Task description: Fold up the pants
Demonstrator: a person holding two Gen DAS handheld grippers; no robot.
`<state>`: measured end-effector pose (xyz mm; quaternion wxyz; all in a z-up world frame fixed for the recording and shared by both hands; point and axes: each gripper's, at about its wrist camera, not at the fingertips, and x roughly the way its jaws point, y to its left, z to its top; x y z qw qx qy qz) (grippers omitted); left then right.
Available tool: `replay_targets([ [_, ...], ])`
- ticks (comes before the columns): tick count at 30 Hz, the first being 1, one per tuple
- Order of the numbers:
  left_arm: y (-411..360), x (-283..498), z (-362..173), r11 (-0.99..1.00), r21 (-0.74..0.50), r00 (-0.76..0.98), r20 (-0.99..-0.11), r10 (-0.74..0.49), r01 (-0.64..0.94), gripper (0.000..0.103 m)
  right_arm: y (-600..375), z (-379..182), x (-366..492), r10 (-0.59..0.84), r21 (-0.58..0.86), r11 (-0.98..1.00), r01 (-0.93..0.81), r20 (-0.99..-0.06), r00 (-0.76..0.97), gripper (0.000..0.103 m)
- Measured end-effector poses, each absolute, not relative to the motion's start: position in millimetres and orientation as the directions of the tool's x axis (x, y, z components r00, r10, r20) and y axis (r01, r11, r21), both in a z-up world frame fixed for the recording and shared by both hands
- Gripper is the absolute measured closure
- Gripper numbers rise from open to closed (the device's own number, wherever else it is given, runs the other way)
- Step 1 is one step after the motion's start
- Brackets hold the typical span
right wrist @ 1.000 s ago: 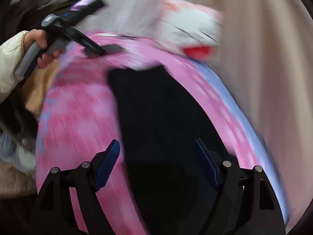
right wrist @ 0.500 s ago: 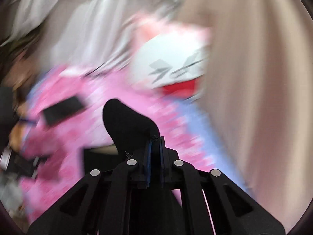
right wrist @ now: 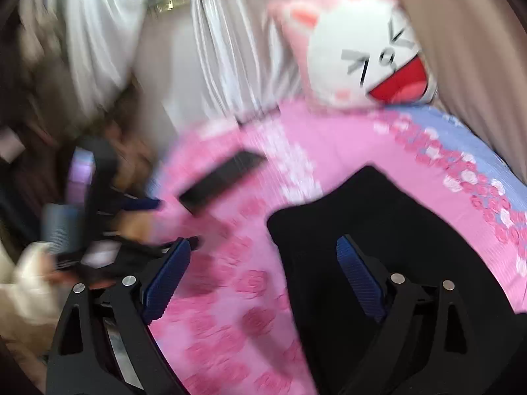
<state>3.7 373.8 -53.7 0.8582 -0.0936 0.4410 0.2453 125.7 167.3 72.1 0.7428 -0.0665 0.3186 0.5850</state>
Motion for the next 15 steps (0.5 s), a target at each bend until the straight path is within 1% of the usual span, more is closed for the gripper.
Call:
replay_targets([
  [1,371,11,-42,0.868,0.025,0.528,-0.784,0.325,-0.496,0.012,139,78,136,0.834,0.296,0.352,-0.888,-0.529,0.155,0.023],
  [3,359,31,-22,0.892,-0.034,0.605,-0.747,0.277,-0.450,0.012,95,79,158,0.796,0.296,0.475,-0.829,-0.546,0.261,0.040],
  [4,352,42,-16,0.905,-0.047,0.628,-0.735,0.256,-0.424,0.012,65,74,174,0.712,0.248,0.612,-0.751,-0.586,0.387,0.045],
  [6,329,80,-11,0.940,-0.049,0.670,-0.714,0.203,-0.337,0.011,26,64,200,0.571,0.193,0.760,-0.621,-0.655,0.495,0.054],
  [7,317,109,-18,0.952,-0.038,0.664,-0.725,0.182,-0.302,0.011,5,56,216,0.524,0.216,0.810,-0.546,-0.684,0.508,0.055],
  [8,312,129,-27,0.956,-0.029,0.644,-0.745,0.174,-0.291,0.011,-8,48,227,0.513,0.247,0.827,-0.504,-0.699,0.499,0.055],
  [10,309,177,-64,0.950,0.024,0.542,-0.817,0.199,-0.312,0.011,-16,29,244,0.489,0.256,0.843,-0.473,-0.731,0.476,0.056],
  [11,314,187,-79,0.940,0.045,0.494,-0.842,0.219,-0.339,0.005,-10,20,252,0.485,0.256,0.841,-0.476,-0.747,0.455,0.056],
  [12,321,188,-88,0.935,-0.019,0.516,-0.838,0.179,-0.355,0.005,1,9,258,0.489,0.255,0.830,-0.496,-0.759,0.429,0.056],
  [13,326,185,-90,0.930,-0.059,0.536,-0.830,0.156,-0.362,0.005,13,-6,264,0.452,0.194,0.826,-0.529,-0.789,0.416,0.058],
  [14,332,181,-92,0.930,-0.092,0.543,-0.830,0.126,-0.356,0.005,24,-18,269,0.385,0.106,0.835,-0.540,-0.814,0.435,0.058],
  [15,334,176,-92,0.930,-0.104,0.550,-0.827,0.116,-0.352,0.005,29,-18,269,0.391,0.092,0.831,-0.548,-0.797,0.460,0.058],
])
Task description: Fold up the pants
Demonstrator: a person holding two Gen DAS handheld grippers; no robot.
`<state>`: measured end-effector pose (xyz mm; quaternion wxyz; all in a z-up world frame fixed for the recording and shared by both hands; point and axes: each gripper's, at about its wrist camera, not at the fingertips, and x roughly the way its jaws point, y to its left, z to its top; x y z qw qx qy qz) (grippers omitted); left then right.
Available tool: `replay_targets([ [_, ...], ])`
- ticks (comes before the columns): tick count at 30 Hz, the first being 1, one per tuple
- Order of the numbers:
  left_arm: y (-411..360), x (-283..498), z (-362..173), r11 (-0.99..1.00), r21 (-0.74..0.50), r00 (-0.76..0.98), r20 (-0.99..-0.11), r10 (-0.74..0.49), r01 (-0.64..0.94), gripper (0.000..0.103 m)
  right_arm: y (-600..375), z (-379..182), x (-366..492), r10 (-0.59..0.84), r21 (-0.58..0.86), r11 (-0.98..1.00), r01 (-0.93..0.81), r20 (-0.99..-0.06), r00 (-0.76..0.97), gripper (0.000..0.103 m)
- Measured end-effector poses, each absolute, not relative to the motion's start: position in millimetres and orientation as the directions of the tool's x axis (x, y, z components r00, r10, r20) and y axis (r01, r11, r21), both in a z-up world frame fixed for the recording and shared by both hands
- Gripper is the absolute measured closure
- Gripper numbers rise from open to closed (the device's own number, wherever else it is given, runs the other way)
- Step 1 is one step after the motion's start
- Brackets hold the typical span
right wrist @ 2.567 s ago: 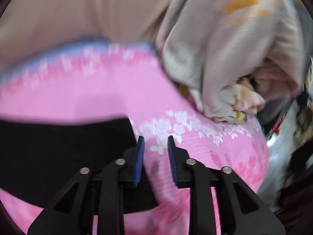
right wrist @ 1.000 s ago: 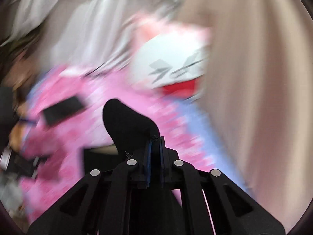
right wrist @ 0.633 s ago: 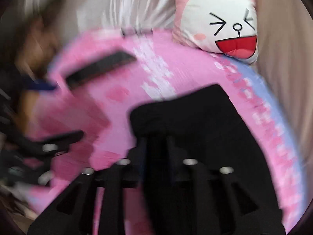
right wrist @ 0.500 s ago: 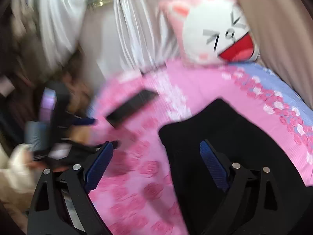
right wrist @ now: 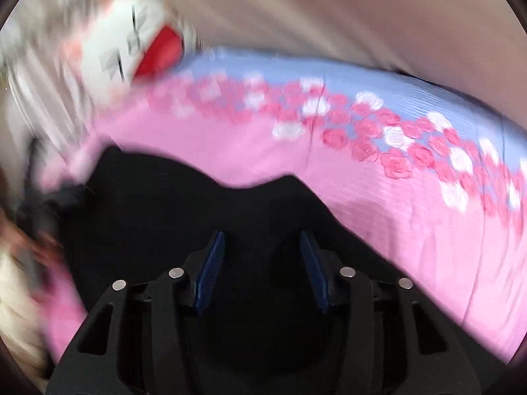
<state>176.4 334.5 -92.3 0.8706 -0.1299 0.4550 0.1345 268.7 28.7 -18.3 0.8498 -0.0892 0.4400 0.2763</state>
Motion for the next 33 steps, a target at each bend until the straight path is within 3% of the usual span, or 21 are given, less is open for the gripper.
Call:
replay_targets([
  [3,342,156,-85,0.916,-0.094,0.545,-0.825,0.148,-0.390,0.008,30,3,254,0.479,0.195,0.819,-0.539,-0.750,0.456,0.056],
  [6,332,122,-59,0.924,-0.088,0.588,-0.792,0.161,-0.372,0.008,38,12,222,0.534,0.203,0.762,-0.615,-0.734,0.420,0.057],
  [8,326,103,-48,0.917,-0.019,0.583,-0.778,0.237,-0.398,0.006,38,13,204,0.584,0.252,0.720,-0.647,-0.724,0.367,0.056],
  [11,332,74,-38,0.870,0.051,0.552,-0.754,0.356,-0.491,0.006,78,18,162,0.608,0.173,0.610,-0.774,-0.728,0.317,0.056],
  [15,339,54,-42,0.859,0.041,0.535,-0.768,0.354,-0.510,0.006,138,13,128,0.614,0.081,0.479,-0.874,-0.743,0.267,0.056],
  [17,339,63,-60,0.855,0.119,0.467,-0.795,0.387,-0.505,0.006,168,2,122,0.598,0.045,0.427,-0.903,-0.764,0.245,0.057],
  [20,351,80,-93,0.811,0.246,0.339,-0.815,0.469,-0.531,0.005,197,-16,127,0.554,0.010,0.429,-0.903,-0.793,0.254,0.069],
  [21,355,80,-94,0.807,0.235,0.358,-0.804,0.474,-0.542,0.005,198,-17,130,0.556,0.018,0.436,-0.900,-0.792,0.253,0.075],
  [24,373,92,-89,0.762,0.240,0.338,-0.788,0.514,-0.601,0.007,190,-2,135,0.632,0.171,0.414,-0.894,-0.761,0.148,0.091],
  [31,356,82,-66,0.801,0.212,0.403,-0.775,0.486,-0.560,0.006,179,12,153,0.671,0.226,0.463,-0.857,-0.721,0.173,0.091],
  [33,336,67,-69,0.838,0.174,0.428,-0.795,0.429,-0.517,0.006,179,14,155,0.677,0.227,0.464,-0.856,-0.715,0.178,0.091],
])
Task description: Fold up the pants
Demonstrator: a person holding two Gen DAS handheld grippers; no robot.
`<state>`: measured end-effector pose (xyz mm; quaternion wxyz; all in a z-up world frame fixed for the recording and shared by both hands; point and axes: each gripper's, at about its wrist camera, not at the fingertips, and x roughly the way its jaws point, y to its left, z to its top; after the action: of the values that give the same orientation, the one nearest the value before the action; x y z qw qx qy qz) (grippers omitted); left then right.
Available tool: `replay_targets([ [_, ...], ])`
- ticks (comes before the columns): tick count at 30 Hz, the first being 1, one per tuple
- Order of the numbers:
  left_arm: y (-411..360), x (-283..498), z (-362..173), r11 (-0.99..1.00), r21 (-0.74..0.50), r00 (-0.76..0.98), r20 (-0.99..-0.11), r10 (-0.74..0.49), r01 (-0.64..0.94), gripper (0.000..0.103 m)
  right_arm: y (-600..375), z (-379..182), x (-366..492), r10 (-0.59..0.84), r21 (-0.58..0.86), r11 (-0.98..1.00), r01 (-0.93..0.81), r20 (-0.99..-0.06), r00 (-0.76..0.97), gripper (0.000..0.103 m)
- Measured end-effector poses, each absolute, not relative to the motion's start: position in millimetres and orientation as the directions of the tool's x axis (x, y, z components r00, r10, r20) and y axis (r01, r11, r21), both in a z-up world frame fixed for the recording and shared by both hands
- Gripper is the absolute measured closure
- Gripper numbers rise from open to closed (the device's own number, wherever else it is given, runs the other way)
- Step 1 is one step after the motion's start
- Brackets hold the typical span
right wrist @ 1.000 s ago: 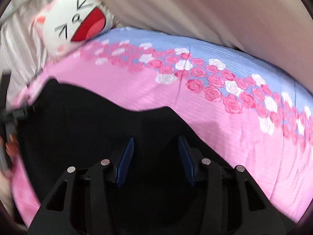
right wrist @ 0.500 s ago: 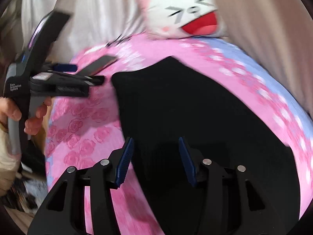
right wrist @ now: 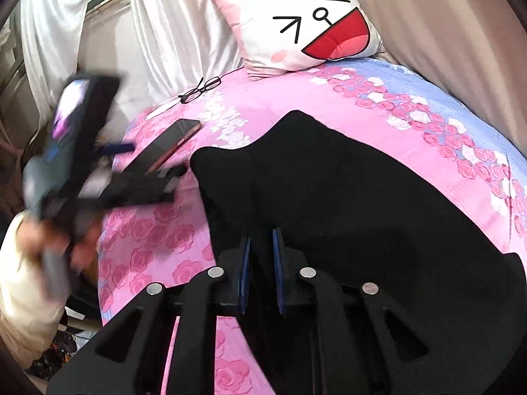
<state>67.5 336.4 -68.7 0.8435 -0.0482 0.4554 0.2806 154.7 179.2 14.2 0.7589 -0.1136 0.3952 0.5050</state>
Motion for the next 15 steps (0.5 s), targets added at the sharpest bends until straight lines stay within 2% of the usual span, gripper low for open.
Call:
replay_targets([
  [3,310,74,-81,0.873,0.173,0.440,-0.809,0.390,-0.457,0.006,186,20,153,0.691,0.223,0.448,-0.866,-0.701,0.178,0.091],
  [6,311,104,-84,0.817,0.292,0.426,-0.738,0.523,-0.497,0.005,188,29,138,0.701,0.192,0.419,-0.887,-0.689,0.183,0.091],
  [9,346,117,-81,0.732,0.352,0.362,-0.694,0.622,-0.583,0.005,191,25,122,0.703,0.188,0.384,-0.904,-0.695,0.154,0.091],
  [12,385,97,-71,0.677,0.305,0.311,-0.713,0.629,-0.670,0.005,211,-22,122,0.607,0.221,0.383,-0.897,-0.792,0.064,0.091],
  [15,403,65,-46,0.600,0.281,0.290,-0.676,0.678,-0.749,0.007,194,-17,117,0.680,0.324,0.359,-0.875,-0.733,0.008,0.085],
])
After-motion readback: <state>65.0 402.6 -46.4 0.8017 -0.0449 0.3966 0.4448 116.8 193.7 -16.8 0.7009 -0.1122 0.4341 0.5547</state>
